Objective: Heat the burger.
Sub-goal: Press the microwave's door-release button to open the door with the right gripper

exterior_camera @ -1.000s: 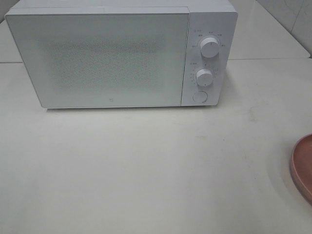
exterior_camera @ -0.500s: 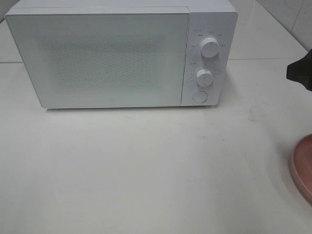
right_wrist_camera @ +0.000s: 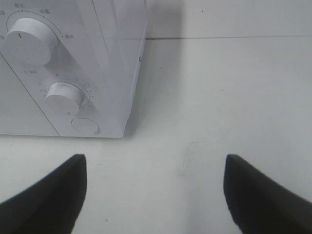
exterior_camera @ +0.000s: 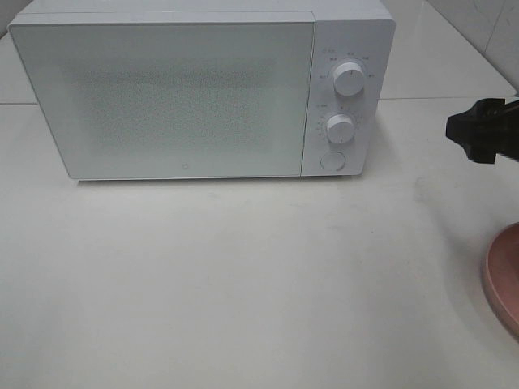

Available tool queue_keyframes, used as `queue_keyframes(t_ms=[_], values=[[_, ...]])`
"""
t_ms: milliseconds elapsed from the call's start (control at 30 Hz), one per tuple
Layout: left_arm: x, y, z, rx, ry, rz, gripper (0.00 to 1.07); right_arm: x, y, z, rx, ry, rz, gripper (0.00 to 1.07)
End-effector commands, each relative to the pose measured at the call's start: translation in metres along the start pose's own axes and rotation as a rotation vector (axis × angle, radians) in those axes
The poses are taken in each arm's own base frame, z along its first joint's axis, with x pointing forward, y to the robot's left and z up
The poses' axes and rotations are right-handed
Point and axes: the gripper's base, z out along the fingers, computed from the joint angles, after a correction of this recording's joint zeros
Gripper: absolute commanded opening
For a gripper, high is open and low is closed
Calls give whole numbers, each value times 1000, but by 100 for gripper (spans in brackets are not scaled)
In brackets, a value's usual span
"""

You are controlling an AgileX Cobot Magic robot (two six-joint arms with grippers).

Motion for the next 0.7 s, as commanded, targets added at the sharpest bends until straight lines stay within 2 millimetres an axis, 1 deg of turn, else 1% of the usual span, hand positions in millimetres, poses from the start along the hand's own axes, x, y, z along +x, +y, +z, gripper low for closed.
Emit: queue_keyframes(t_ms=[33,67,100,167,200,267,300,333,400,433,533,600,633,700], values=[[1,0,-3,3,-31,6,100,11,-3,5,-4,-82,-38,75],[1,0,-3,3,-31,6,100,19,-2,8,-15,-100,-64,75],[1,0,-3,3,-31,6,100,19,-2,8,-15,-100,-64,75],[1,0,-3,3,-31,6,100,30,5,12,-42,-140,-112,75],[1,0,-3,3,-31,6,100,30,5,12,-42,-140,-112,75],[1,0,-3,3,-31,6,100,41,11,18,-48,-136,-126,75],[1,0,-3,3,-31,6,100,41,11,18,-48,-136,-126,75],[1,0,-3,3,-31,6,100,47,15,22,-50,-127,-150,75],[1,0,-3,3,-31,6,100,50,19,24,-51,-121,-163,75],[1,0,-3,3,-31,6,100,55,25,28,-55,-113,-188,75],[1,0,-3,3,-31,6,100,56,28,29,-51,-116,-198,75],[1,0,-3,3,-31,6,100,62,40,33,-30,-150,-202,75],[1,0,-3,3,-31,6,100,62,40,33,-30,-150,-202,75],[1,0,-3,3,-31,6,100,64,49,32,-14,-193,-201,75]])
